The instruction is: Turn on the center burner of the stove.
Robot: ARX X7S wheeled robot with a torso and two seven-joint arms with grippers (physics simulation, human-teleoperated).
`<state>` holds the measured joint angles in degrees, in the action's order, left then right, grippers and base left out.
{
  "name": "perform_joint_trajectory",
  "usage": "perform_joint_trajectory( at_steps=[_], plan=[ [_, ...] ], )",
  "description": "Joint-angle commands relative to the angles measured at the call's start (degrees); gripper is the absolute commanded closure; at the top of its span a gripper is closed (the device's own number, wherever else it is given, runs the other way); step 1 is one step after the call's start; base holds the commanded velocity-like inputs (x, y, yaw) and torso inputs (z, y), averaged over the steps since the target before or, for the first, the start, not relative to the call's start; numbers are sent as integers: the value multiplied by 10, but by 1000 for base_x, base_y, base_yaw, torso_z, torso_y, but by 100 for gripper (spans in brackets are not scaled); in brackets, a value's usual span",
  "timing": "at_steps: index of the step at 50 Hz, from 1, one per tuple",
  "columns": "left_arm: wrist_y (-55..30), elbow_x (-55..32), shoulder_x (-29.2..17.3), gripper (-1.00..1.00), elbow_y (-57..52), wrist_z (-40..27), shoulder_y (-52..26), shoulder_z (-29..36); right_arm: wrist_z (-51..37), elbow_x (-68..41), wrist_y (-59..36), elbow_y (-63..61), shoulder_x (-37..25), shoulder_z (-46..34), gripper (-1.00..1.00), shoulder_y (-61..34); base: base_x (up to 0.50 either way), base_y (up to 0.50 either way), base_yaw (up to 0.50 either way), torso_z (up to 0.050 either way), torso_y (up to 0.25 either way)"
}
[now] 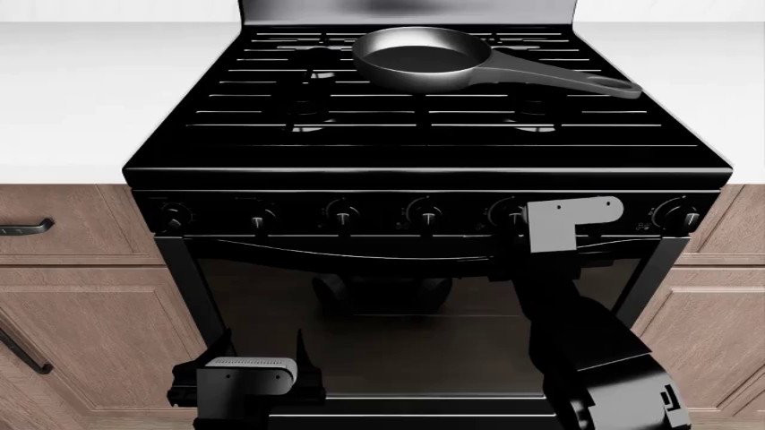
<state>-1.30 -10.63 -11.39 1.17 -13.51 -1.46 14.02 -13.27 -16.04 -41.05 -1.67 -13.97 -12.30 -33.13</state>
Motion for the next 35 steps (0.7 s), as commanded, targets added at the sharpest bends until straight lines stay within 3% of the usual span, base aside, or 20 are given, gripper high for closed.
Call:
perform_joint_trajectory(
  at_steps=[1,10,35],
  plan=[
    [2,-2,-2,-100,3,-3,-2,3,3,-5,12,11,2,-4,100,-9,0,0,0,0,0],
    [2,-4,-3,-100,3,-5,-2,5,1,-5,16,9,-1,-5,100,-7,1,0,0,0,0],
    [3,-10,-8,-100,3,-12,-2,10,1,83,5,-6,-59,-112,100,-17,0,0,1,0,0]
  ],
)
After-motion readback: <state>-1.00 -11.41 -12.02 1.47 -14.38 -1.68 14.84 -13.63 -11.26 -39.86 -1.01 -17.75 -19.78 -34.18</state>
